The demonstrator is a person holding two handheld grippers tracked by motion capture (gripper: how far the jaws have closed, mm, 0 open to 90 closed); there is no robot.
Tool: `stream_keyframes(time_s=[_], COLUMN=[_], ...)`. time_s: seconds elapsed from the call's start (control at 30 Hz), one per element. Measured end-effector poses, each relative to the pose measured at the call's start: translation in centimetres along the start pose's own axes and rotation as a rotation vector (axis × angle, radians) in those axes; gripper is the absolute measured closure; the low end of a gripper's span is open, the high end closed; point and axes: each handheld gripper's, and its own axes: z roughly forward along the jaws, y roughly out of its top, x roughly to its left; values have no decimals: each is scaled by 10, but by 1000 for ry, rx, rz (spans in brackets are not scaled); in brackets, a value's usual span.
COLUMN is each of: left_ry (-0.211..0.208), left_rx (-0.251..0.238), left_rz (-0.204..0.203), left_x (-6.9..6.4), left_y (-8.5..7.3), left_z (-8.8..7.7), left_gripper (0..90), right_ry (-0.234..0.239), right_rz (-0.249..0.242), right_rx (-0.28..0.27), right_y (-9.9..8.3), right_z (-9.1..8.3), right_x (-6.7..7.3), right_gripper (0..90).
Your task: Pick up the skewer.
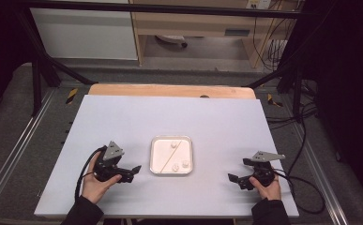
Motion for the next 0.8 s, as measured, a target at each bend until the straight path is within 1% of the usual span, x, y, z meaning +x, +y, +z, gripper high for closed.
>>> stream_keyframes(time_s=[0.07, 0.2, 0.33, 0.47, 0.6, 0.73, 0.77, 0.8], left_ry=[7, -3, -3, -6, 0, -8, -6, 0], left_rx=[19, 24, 35, 44, 64, 82, 84, 84], left_rz=[-12, 0, 20, 30, 24, -2, -7, -15], left_x=[-5, -14, -23, -32, -38, -42, -43, -44], left_y=[4, 15, 27, 37, 45, 51, 52, 53], left_z=[3, 11, 21, 31, 42, 53, 56, 59], left_gripper=[56, 56, 57, 58, 64, 83, 92, 129], right_ry=[1, 2, 2, 2, 3, 3, 4, 3], right_rz=[0, 1, -5, -7, -10, -9, -6, -8], right_rx=[-1, 1, 2, 4, 6, 7, 8, 8], right_y=[0, 0, 0, 0, 0, 0, 0, 0], right_z=[0, 0, 1, 1, 1, 1, 1, 2], right_x=[0, 0, 0, 0, 0, 0, 1, 0], right_gripper=[7, 7, 7, 7, 7, 7, 7, 7])
